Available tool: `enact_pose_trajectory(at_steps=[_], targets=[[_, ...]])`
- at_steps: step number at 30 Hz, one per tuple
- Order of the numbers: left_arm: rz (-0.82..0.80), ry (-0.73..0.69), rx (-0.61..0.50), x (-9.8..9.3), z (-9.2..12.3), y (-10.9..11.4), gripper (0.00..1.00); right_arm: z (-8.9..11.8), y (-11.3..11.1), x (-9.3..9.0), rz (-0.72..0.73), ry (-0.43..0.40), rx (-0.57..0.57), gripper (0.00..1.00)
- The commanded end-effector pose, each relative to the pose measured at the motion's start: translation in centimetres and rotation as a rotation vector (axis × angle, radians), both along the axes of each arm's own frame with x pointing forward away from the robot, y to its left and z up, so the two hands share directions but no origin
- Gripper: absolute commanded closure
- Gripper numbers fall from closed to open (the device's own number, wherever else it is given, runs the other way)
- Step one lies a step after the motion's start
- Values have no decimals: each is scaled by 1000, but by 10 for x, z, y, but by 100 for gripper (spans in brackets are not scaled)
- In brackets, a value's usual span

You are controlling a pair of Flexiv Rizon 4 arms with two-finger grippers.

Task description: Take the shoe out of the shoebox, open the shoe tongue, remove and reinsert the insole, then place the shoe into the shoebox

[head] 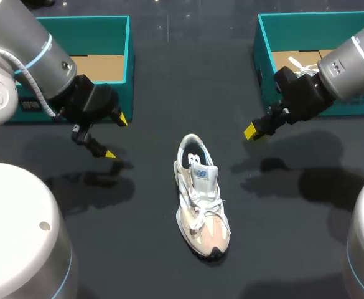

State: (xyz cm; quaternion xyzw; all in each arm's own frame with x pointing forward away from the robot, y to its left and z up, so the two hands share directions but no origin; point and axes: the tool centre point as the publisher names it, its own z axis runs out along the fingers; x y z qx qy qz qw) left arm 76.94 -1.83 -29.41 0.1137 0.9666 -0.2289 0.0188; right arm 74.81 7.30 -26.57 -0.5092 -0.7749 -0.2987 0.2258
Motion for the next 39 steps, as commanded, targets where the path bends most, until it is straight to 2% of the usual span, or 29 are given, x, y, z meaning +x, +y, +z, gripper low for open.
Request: enact_pose_trajectory(at_steps=[1, 7, 11, 29, 39], targets=[[-9, -10, -7, -5, 13, 15, 0, 18, -2, -5, -23, 1, -122, 100], [-6, -26, -10, 0, 28, 37, 0, 26, 5, -9, -83, 35, -271, 100], [-6, -26, -10, 0, 28, 37, 0, 31, 16, -11, -184, 22, -429, 100], [-6, -26, -10, 0, 28, 37, 0, 33, 20, -11, -210, 18, -436, 100], [-6, -26, -10, 0, 28, 37, 0, 18, 75, -18, -303, -55, -489, 100]])
